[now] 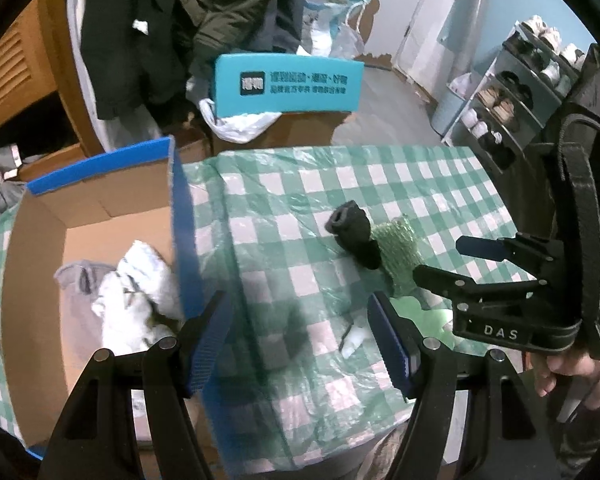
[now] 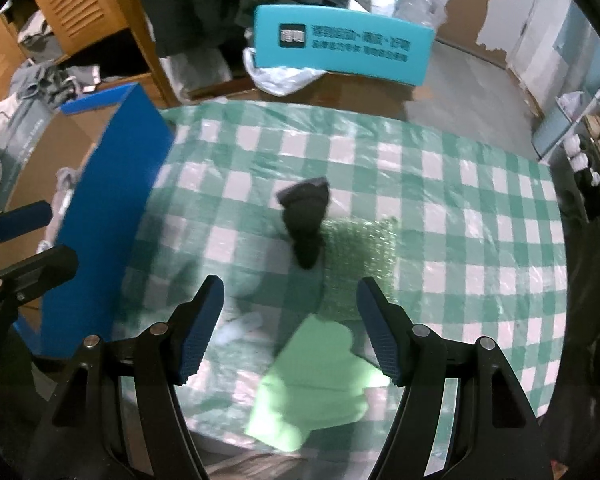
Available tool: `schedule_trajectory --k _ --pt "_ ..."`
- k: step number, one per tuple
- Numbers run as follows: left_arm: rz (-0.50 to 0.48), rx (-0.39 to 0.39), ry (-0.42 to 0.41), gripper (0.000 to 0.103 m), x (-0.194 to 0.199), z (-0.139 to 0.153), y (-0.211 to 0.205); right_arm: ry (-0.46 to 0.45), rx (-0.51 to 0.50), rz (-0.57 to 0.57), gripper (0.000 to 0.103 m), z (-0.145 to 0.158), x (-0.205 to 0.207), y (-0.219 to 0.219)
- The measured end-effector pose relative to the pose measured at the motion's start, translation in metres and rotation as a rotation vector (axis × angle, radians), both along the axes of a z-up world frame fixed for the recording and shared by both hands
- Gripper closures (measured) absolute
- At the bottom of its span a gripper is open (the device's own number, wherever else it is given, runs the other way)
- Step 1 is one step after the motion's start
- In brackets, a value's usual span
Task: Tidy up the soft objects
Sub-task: 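Move both grippers back over the table toward the green mesh item, then lower the right gripper onto the green mesh knit item and close it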
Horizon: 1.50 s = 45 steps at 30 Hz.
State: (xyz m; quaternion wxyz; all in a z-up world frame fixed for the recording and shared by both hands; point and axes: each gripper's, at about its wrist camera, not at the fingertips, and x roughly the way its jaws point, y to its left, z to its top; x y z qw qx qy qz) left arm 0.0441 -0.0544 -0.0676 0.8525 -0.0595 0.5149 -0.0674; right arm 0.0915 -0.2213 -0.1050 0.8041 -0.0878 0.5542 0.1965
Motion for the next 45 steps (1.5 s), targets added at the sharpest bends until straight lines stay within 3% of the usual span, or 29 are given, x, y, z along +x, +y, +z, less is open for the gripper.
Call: schedule_trajectory --k 11,26,45 --pt "-0.022 0.018 0.045 0.032 0.019 -0.023 -0.019 0.059 0.020 -0.076 0.029 -0.028 0.020 -0.034" --pt "-0.033 0.050 0.149 0.032 0.048 -0.075 -0.041 0.139 -0.002 -0.117 0.029 -0.084 0.050 -0.047" --pt "-0.048 0.029 0.208 0.032 0.059 -0.104 -0.044 0.147 -0.095 -0.099 0.029 -0.120 0.060 -0.041"
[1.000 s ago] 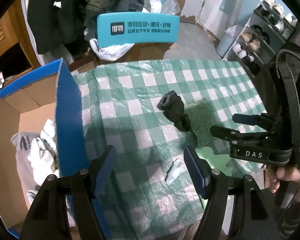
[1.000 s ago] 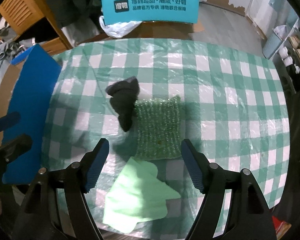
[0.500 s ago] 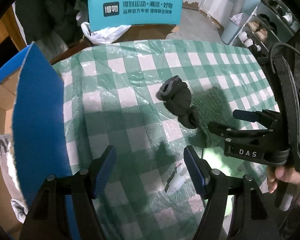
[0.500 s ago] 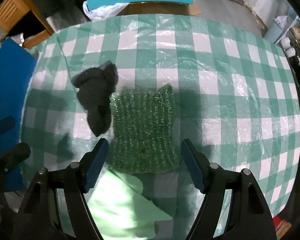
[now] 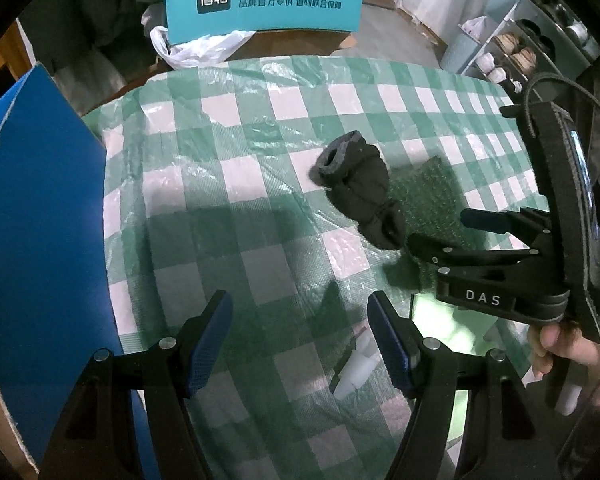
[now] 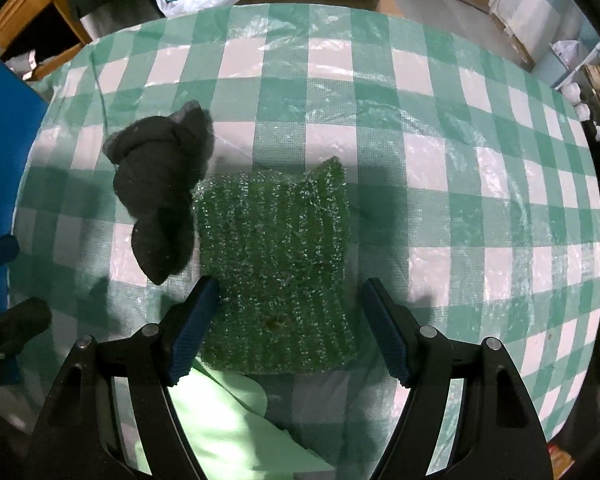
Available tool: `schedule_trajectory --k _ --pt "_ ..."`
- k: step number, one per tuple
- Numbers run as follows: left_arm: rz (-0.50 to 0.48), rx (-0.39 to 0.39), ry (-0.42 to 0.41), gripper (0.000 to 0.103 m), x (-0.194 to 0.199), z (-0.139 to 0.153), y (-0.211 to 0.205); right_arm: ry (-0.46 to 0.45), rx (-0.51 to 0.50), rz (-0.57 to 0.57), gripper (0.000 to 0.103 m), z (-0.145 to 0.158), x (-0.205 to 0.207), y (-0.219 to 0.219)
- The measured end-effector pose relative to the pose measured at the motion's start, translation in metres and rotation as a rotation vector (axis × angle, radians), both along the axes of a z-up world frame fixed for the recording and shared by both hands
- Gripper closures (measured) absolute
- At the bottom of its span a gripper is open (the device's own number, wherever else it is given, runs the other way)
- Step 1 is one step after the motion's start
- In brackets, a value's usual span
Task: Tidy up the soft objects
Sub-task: 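Lower the right gripper onto the green mesh knit item and close it, then grasp the small white item with the left gripper while the right holds the mesh item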
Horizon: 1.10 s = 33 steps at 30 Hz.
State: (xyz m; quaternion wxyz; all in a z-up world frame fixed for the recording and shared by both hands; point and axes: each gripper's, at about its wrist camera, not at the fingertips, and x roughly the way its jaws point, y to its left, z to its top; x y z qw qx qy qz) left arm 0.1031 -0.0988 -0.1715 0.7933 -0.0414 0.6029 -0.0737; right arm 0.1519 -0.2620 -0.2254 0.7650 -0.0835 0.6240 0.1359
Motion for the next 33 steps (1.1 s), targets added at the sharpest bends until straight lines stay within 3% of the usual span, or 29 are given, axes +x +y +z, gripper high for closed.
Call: schedule_trajectory --k 4,10,12,24,33 --pt "0.003 -0.011 0.012 0.032 0.001 -0.002 0.000 0.007 0.025 0.002 0.038 0.000 0.000 0.001" --pt "-0.011 -0.010 0.019 0.032 -0.003 -0.002 -0.004 0.004 0.041 0.045 0.067 0.004 -0.006 0.013" --pt "-0.018 -0.010 0.018 0.032 -0.005 -0.001 -0.005 0.011 0.052 0.059 0.084 0.006 -0.008 0.017" --pt "-0.041 -0.029 0.038 0.032 -0.018 -0.002 -0.007 -0.017 0.084 0.014 0.089 0.032 -0.021 0.005" --pt "-0.098 0.012 0.039 0.032 -0.033 -0.007 -0.023 -0.019 0.120 -0.001 0.089 0.050 -0.038 -0.005"
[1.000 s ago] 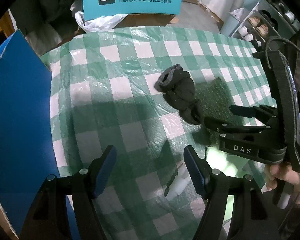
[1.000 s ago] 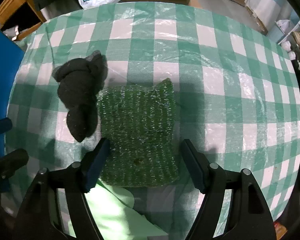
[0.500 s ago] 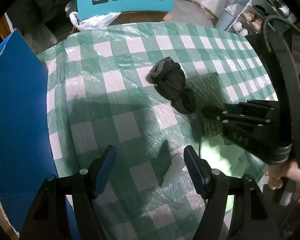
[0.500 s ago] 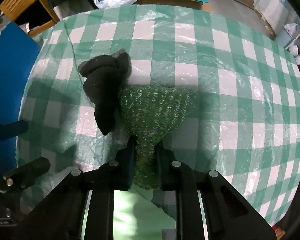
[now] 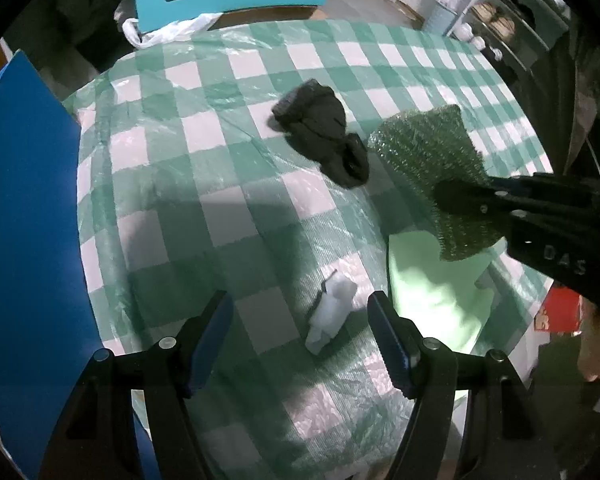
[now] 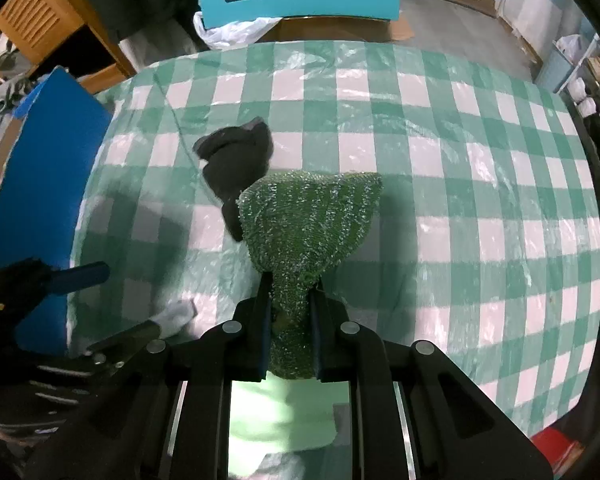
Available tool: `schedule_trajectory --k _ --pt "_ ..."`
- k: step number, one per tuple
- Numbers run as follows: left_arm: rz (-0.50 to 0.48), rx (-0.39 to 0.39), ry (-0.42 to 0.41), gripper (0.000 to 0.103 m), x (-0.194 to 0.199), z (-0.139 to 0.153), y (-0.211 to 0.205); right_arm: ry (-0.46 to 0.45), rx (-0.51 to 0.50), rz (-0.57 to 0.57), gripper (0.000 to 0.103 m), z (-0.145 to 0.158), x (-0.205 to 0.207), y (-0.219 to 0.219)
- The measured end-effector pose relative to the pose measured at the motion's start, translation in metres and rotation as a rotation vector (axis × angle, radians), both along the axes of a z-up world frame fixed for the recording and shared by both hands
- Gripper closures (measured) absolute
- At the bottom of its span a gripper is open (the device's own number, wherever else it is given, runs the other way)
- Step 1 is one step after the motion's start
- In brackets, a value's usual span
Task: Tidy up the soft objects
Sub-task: 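Grasp the small white item with the left gripper while the right holds the mesh item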
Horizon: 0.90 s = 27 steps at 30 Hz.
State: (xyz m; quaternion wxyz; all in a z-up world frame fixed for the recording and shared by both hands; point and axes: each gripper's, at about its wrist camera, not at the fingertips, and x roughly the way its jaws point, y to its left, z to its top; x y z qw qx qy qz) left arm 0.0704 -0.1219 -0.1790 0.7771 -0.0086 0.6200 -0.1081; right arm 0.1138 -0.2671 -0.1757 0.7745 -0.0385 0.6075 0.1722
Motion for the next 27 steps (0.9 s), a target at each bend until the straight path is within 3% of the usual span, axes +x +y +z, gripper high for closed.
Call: schedule_trajectory --k 6,10,14,22,27 --pt "-0.034 0.036 -0.002 0.032 -0.008 -0.007 -0.004 -0.006 0.009 0.002 0.089 0.010 -0.011 0.002" --pt "-0.050 0.048 0.011 0.042 -0.010 -0.014 -0.007 -0.012 0.021 0.000 0.089 0.015 -0.014 0.004" --pt "-0.075 0.049 -0.001 0.045 -0.012 -0.015 -0.011 -0.019 0.029 -0.005 0.089 0.018 -0.014 0.003" --pt "-0.117 0.034 -0.007 0.084 -0.014 -0.017 -0.022 -0.016 0.030 -0.006 0.089 0.018 -0.016 0.001" --pt "-0.138 0.064 -0.030 0.088 -0.018 -0.014 -0.028 -0.019 0.033 -0.015 0.089 0.018 -0.016 0.000"
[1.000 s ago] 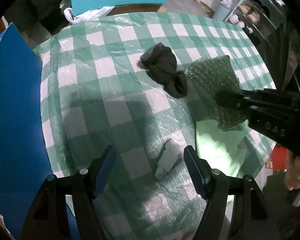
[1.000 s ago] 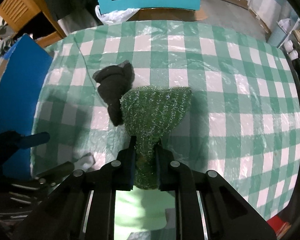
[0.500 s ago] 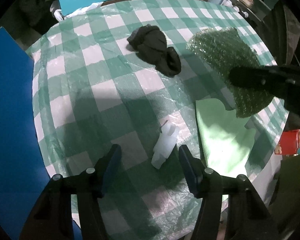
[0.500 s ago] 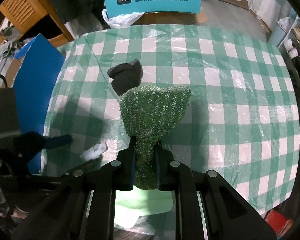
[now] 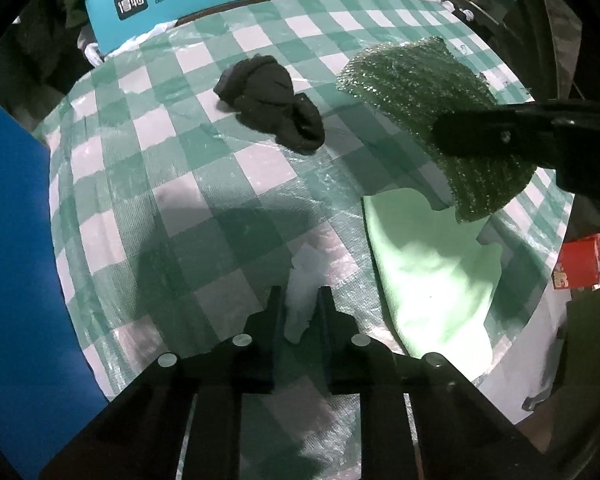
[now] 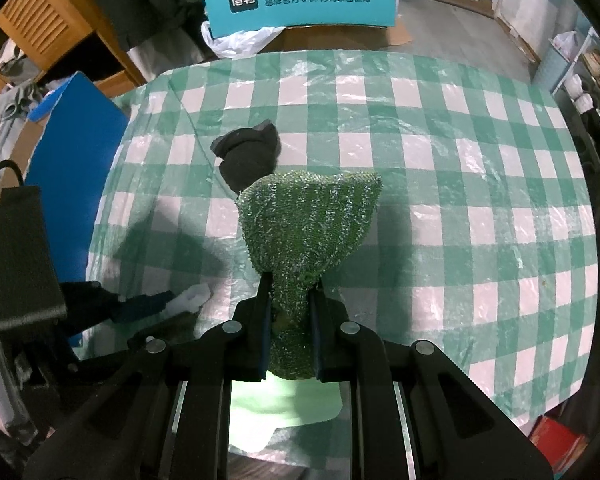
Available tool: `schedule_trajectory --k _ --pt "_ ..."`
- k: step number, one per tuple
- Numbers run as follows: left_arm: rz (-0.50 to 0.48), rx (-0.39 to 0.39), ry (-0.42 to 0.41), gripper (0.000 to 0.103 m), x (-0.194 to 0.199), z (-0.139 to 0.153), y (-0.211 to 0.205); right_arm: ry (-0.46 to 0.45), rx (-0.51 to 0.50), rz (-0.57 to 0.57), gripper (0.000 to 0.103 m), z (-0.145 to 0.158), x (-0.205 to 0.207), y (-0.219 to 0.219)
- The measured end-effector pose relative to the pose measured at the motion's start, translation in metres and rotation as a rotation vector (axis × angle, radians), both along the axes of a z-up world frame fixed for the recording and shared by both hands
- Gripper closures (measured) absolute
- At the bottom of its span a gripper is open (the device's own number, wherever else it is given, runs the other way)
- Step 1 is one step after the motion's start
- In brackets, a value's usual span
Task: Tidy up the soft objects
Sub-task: 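Grasp the small white item with the left gripper while the right holds the mesh item, then carry the green mesh item and white item over the box with both grippers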
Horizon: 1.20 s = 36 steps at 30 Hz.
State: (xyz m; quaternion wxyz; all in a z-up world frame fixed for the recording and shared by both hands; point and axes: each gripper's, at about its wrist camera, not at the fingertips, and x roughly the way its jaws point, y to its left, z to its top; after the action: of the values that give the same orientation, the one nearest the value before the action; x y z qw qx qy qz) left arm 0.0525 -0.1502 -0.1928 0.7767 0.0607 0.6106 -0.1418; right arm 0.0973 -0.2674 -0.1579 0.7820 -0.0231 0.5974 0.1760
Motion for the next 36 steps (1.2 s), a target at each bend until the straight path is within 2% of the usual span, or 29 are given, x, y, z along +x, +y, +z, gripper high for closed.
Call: schedule_trajectory --k 7,14,26,36 --pt "0.028 -0.010 -0.033 0.088 0.005 0.018 0.004 -0.005 0.015 0.003 0.089 0.004 -0.002 -0.001" --pt "0.066 -0.056 -0.052 0.089 0.001 0.040 0.019 -0.025 0.045 0.020 0.089 0.018 -0.007 0.002" --pt "0.106 -0.062 -0.138 0.089 -0.007 0.086 0.041 -0.082 0.074 0.072 0.089 0.048 -0.020 0.014" --pt "0.127 -0.069 -0.190 0.089 -0.018 0.114 0.059 -0.127 0.087 0.113 0.089 0.070 -0.031 0.029"
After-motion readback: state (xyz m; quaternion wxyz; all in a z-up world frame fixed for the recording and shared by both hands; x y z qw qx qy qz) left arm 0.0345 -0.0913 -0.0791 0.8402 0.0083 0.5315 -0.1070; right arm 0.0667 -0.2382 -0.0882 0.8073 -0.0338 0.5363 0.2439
